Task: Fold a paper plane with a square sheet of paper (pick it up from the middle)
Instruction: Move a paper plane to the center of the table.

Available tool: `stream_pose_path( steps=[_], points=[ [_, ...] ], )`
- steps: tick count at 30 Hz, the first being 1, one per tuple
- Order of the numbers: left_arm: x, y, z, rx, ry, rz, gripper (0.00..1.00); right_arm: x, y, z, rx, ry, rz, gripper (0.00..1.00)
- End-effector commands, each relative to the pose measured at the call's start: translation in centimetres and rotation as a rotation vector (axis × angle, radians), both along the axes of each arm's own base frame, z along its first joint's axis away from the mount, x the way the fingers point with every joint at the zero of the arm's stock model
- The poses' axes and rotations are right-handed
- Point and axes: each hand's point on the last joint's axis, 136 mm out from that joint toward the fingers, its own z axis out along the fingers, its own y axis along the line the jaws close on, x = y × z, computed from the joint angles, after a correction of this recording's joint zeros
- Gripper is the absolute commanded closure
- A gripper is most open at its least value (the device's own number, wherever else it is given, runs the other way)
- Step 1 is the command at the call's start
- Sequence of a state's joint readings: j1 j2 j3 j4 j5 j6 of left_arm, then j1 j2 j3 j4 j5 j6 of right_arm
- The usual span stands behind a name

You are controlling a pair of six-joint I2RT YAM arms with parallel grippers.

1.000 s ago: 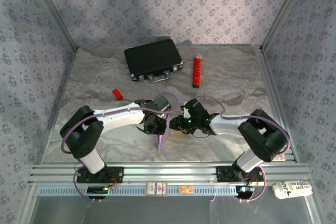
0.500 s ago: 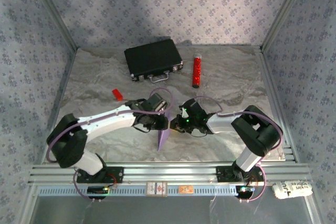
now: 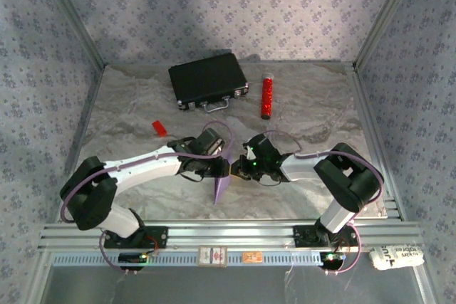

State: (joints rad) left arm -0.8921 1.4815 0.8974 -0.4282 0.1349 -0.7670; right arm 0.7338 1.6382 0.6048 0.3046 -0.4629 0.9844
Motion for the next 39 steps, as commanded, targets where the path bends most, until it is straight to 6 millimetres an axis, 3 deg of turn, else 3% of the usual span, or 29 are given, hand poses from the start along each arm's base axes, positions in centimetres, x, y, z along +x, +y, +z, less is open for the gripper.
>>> stream_pose_path(
  steps=[1,13,39],
  points=[
    [-0.3,0.5,-1.1,0.03,0.031,0.008,0.59,0.4,0.3,0.2,-0.004,-0.001,-0.015,0.92],
    [-0.8,1.8,-2.0,0.091,0.041,0.018,0.59,0.5,0.2,0.4,-0.004,-0.005,-0.022,0.92],
    [-2.2,1.5,-4.0,0.137,0.101,-0.025,0.69,0.4,0.2,0.1,-0.009,0.003,-0.025,0.92]
  ],
)
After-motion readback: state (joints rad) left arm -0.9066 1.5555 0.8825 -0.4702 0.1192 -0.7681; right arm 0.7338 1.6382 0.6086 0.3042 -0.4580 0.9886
